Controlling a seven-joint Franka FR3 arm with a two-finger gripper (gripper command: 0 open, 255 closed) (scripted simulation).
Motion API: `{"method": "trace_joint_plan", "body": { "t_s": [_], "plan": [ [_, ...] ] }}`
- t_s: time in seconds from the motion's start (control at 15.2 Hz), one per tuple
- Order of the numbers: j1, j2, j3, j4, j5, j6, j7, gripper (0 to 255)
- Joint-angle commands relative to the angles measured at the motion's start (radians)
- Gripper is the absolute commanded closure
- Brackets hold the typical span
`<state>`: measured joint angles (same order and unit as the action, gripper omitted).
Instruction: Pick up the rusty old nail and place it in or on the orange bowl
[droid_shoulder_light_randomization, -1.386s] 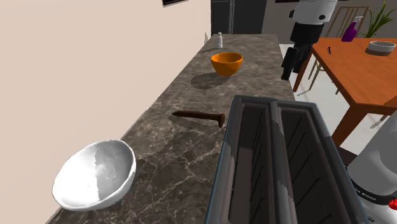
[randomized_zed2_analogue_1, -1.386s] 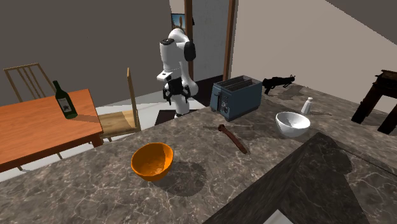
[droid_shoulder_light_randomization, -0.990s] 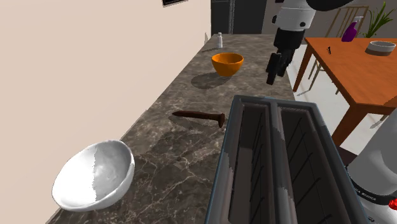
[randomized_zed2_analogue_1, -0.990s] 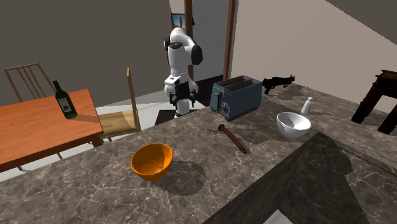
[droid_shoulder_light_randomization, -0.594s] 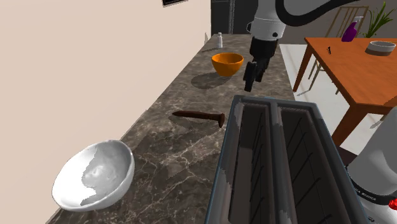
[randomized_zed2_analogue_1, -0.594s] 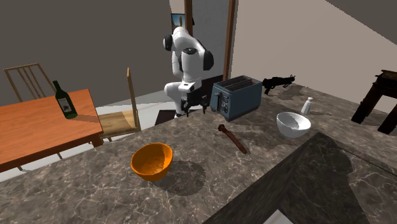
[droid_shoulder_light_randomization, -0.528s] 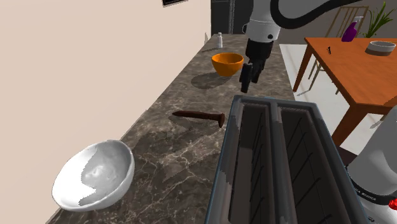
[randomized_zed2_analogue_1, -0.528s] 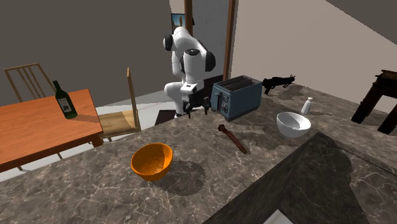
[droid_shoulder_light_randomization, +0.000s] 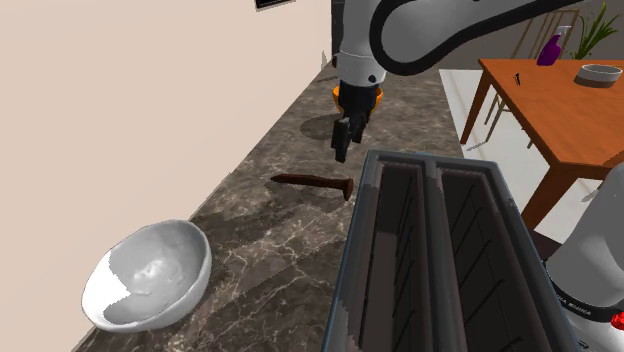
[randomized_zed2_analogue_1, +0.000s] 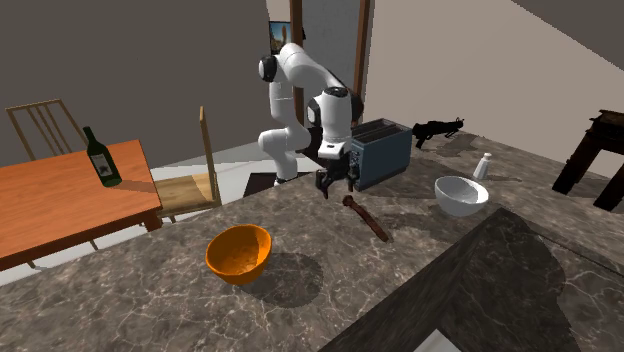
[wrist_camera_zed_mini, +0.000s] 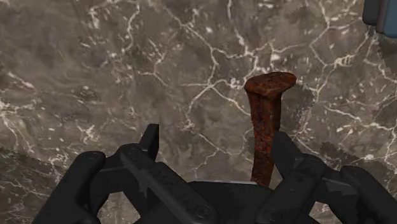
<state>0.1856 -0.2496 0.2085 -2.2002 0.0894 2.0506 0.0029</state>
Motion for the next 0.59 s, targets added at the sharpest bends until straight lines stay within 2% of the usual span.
{"method": "trace_joint_plan", "body": {
  "t_s": [0.0,0.33,0.53],
  "plan": [
    [0.012,0.066,0.025,0.042,-0.017,0.033,0.012,0],
    [0.048,0.215,0.082,0.164,-0.081,0.078,0.058,0],
    [0.053,0.241,0.087,0.162,-0.093,0.106,0.065,0]
  ]
}}
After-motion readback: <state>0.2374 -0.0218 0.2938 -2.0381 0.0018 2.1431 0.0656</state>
